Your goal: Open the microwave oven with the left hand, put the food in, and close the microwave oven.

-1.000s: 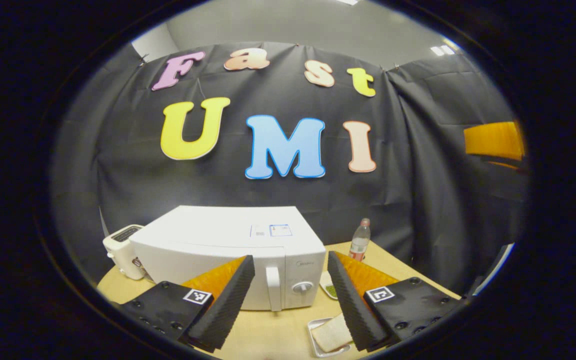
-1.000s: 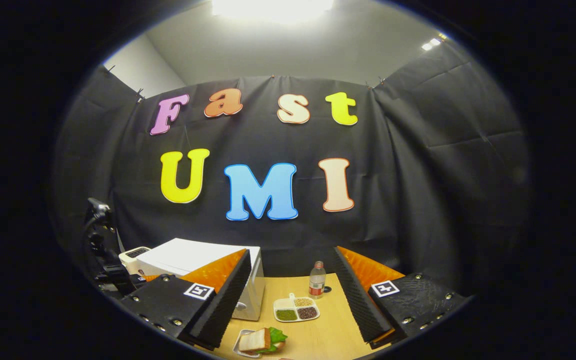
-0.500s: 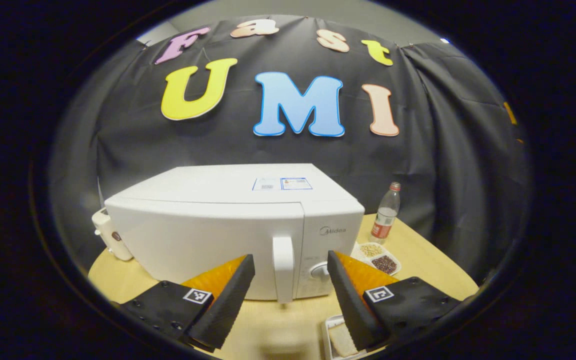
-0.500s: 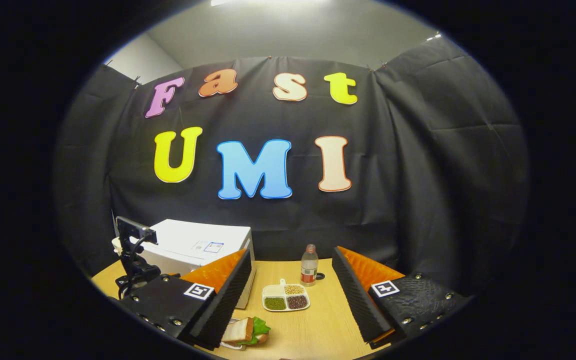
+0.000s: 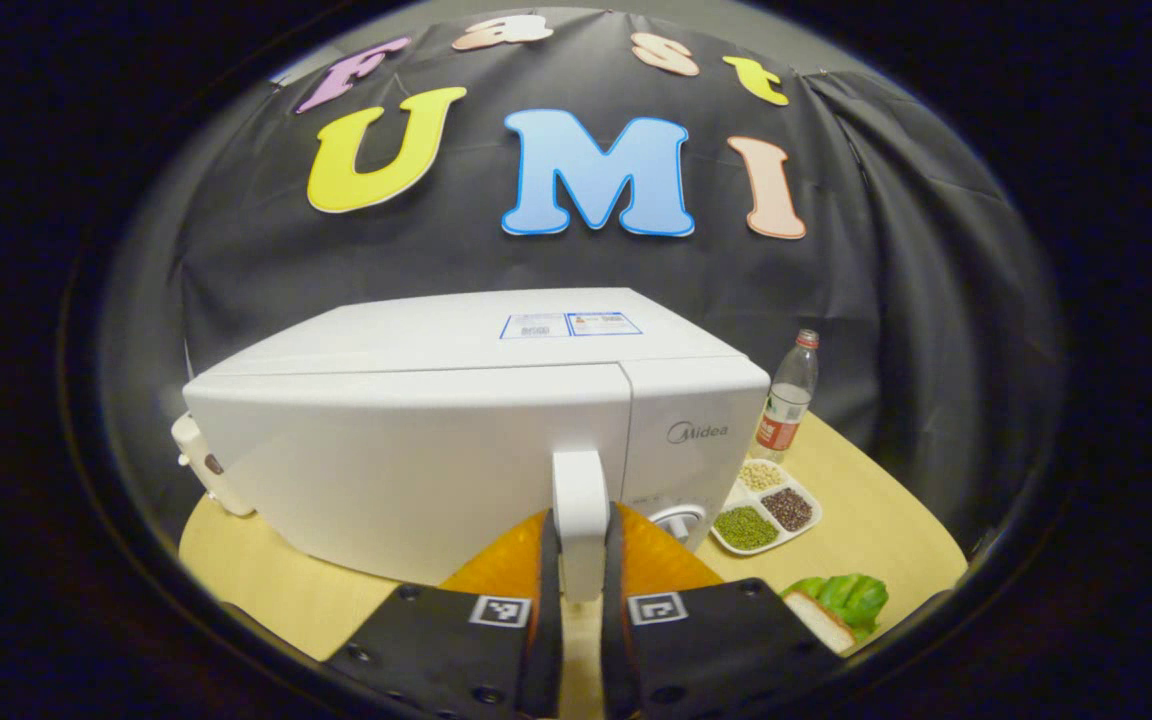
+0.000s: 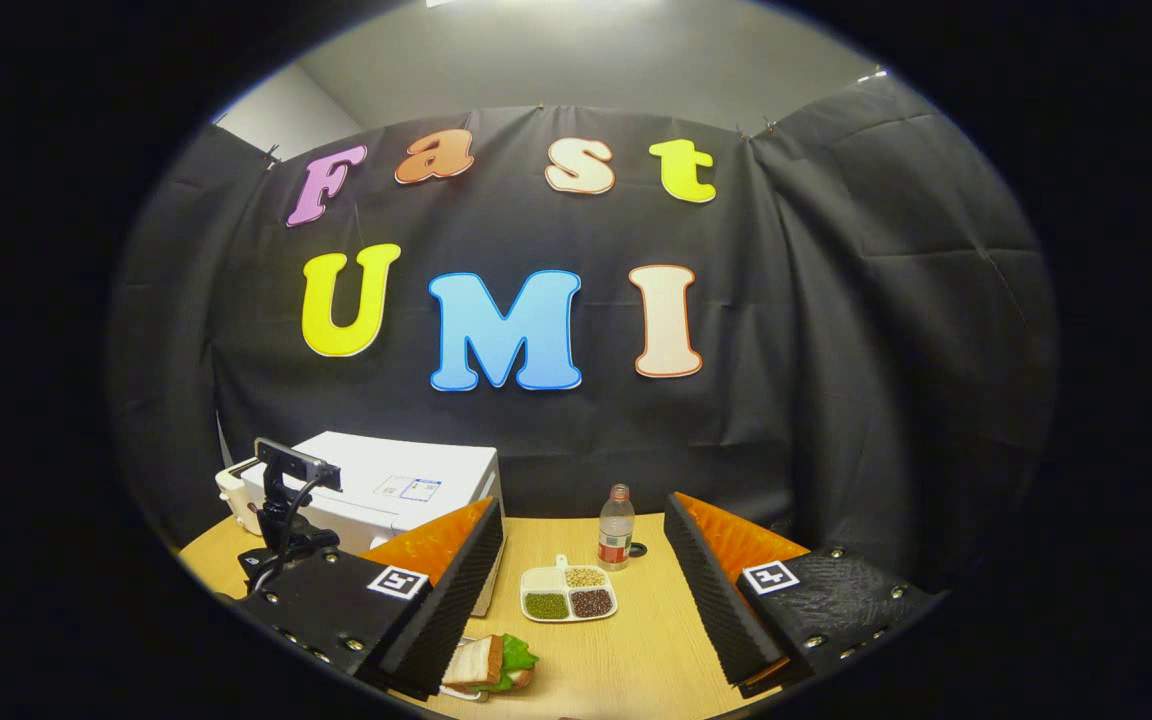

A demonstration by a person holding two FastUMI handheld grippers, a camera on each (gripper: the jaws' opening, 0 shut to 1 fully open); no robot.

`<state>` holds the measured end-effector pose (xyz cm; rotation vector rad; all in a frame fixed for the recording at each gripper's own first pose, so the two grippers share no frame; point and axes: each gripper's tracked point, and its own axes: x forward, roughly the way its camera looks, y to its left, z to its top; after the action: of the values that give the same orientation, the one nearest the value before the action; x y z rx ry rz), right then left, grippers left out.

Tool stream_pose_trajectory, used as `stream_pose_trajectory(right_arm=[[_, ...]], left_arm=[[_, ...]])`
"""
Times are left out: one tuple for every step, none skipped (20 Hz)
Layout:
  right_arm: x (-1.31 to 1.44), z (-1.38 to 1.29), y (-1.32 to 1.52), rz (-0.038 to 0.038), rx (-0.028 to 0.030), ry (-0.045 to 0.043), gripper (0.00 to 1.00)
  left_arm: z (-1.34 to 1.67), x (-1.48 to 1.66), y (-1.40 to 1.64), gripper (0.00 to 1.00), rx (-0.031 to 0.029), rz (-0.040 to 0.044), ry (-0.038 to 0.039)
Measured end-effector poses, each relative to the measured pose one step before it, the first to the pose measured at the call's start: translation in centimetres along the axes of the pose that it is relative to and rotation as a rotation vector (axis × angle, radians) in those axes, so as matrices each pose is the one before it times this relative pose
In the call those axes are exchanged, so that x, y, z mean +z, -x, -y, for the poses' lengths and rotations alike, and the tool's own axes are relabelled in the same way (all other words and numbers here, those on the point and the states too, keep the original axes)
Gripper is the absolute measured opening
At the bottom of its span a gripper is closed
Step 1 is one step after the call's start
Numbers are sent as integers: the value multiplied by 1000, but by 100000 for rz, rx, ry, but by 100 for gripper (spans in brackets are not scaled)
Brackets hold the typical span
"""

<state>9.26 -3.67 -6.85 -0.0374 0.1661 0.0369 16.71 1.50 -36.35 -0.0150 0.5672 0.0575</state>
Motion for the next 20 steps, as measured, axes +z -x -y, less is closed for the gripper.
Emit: stream_pose_trajectory(right_arm=[[-46,-108,139,-78,-194,-138,98],[40,-152,89,11,89,-158,99],[-48,-237,114,-26,185,-80,99],[29,-209,84,59,235,70,99],[23,-186,131,73,138,314,99],[120,-130,176,245,174,379,99],[-1,-77,201,184,39,433,99],[148,-83,107,294,150,354,99],[29,-26,167,348,-24,336,99],[129,29,87,451,-249,312,99],[73,65,116,341,-421,228,99],[12,-23,34,162,-396,-168,99],[-255,-108,108,-446,-102,-680,99],[-339,-352,-15,-702,672,-1066,99],[-304,-610,-25,-909,1106,-1183,99],[-160,-536,-71,-759,999,-683,99],[-121,-541,35,-369,889,-252,98],[128,-615,105,54,1067,-7,98],[52,-604,161,384,783,164,99],[200,-614,147,495,790,171,98]], left_arm=[[-24,-2,-78,22,-438,-288,-721],[-67,29,-282,14,-415,-950,-541],[-29,-158,-164,14,-699,-267,768],[8,81,-4,7,-443,-470,-605],[5,-3,438,6,-496,-561,16],[36,0,33,6,-523,-171,-64],[-37,-53,75,6,-168,-544,181],[-14,43,-6,6,61,-431,134],[30,-34,138,6,97,-219,158],[31,-272,649,6,192,-820,631],[51,-711,1055,6,-192,820,-747],[-218,-319,1334,4,-148,1466,-2130],[2,-608,1076,6,-731,-171,-1292],[-75,-415,924,6,-1120,-431,479],[-125,-472,919,6,-1301,-1027,1104],[-190,-258,669,6,-1021,-746,257],[3,-277,608,6,-954,-187,-990],[-124,-351,747,6,-1082,-517,-838],[-53,-500,702,6,-1523,-427,-296],[-136,-328,825,6,-2369,-502,-6]])
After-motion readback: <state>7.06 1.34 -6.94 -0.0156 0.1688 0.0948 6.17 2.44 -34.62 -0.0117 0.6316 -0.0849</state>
